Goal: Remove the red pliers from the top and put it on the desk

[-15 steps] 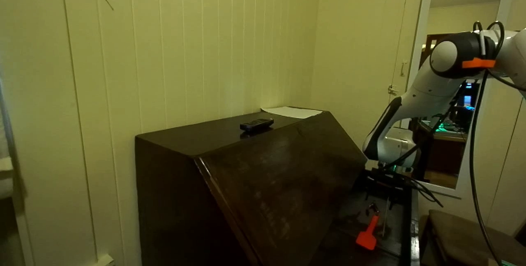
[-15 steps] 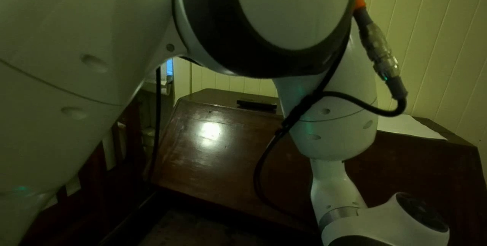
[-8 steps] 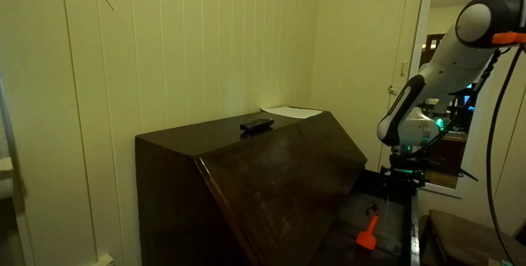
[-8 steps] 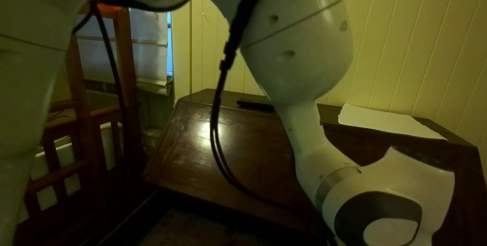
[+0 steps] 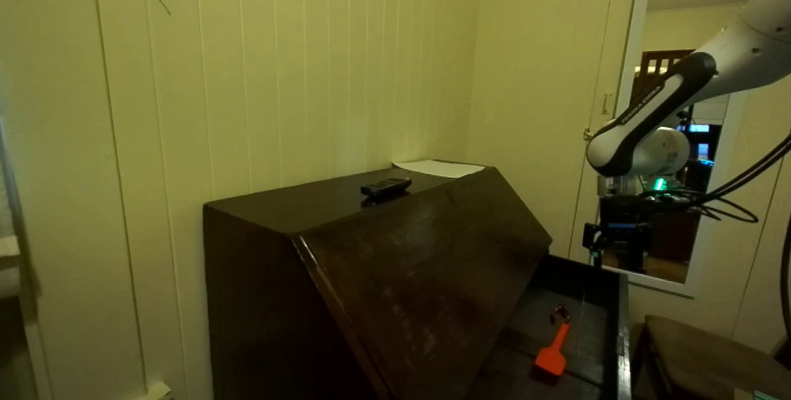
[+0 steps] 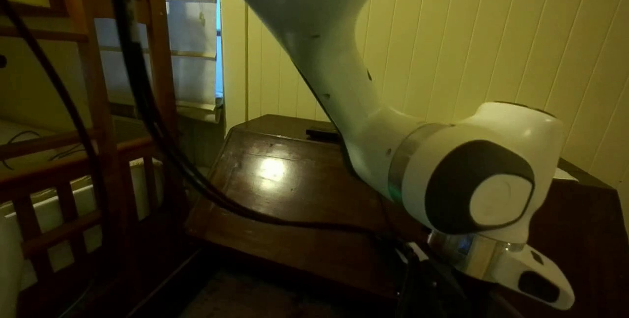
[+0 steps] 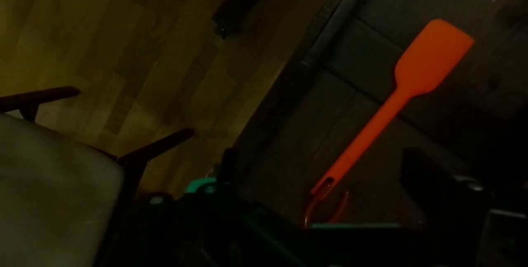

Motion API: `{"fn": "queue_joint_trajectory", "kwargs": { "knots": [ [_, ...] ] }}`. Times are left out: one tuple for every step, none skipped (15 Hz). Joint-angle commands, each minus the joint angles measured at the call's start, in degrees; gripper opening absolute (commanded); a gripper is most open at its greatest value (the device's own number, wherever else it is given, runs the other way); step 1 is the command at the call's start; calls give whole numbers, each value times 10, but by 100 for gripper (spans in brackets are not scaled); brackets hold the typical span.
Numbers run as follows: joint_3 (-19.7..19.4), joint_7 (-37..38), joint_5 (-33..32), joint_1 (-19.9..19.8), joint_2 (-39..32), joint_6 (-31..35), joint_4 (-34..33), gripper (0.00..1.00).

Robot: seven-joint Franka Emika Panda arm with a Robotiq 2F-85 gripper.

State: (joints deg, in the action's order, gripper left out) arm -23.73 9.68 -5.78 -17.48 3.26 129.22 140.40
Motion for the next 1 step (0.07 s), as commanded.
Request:
{"fn": "queue_joint_trajectory", "kwargs": {
  "knots": [
    [14,-2,0,-14,5,-1,4,100]
  ]
}}
